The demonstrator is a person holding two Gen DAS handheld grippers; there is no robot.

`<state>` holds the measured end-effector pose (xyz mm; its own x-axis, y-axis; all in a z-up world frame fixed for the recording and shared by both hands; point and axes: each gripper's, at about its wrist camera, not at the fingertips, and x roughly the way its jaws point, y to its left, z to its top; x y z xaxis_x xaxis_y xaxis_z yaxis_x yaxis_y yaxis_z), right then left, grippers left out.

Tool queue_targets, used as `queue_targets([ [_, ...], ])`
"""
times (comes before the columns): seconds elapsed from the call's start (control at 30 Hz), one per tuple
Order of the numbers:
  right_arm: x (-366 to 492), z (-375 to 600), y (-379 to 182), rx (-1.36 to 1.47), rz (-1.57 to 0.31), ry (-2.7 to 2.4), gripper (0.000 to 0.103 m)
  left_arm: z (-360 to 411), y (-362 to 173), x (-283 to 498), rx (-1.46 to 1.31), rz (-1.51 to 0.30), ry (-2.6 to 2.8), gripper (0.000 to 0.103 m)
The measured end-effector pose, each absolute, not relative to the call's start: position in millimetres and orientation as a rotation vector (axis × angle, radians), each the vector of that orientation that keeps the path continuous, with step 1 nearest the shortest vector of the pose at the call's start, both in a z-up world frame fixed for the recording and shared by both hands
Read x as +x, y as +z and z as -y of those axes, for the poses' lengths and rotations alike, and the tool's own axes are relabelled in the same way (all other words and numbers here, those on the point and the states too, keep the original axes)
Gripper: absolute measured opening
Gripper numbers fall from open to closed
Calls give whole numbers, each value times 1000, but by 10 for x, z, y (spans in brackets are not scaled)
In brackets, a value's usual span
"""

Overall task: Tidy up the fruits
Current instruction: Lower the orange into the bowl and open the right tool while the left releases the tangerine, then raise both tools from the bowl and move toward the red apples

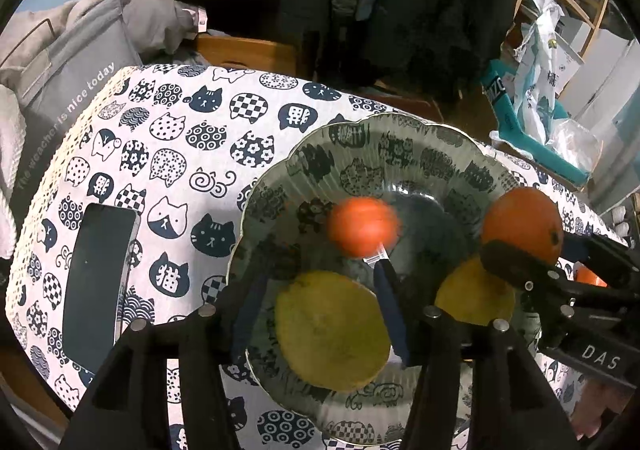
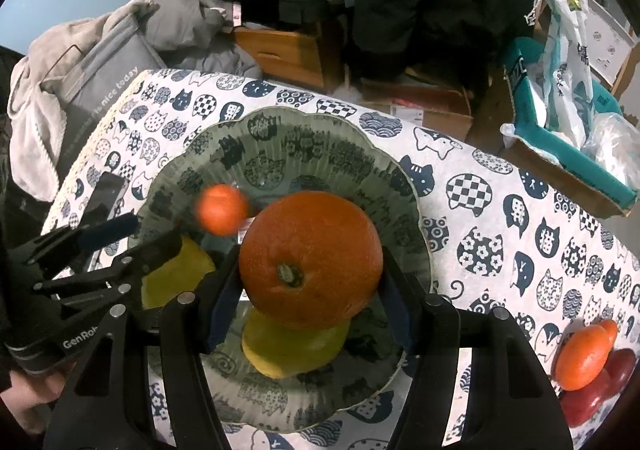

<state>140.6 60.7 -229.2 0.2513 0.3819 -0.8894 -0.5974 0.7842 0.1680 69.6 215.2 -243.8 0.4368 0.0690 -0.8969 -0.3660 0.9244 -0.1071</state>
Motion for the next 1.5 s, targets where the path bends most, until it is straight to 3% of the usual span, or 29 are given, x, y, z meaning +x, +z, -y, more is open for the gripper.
queue_targets([
  [0.47,1417,-625,-2271,-213,-1145,687,67,-2187,-2354,641,-314,-1075,292,60],
  [0.6,1401,-616,-2157,-196,-1106,703,75,-2203,-2307,625,-322,-1065,291,60],
  [1.1,1386,-439,-1850,-218,-1025,626,75,-2118,-2058,569,-315,-1014,271,60],
  [1.5,1253,-180,-1568,-287,-929,535,75,-1888,-1768,532,-282,-950,236,69],
])
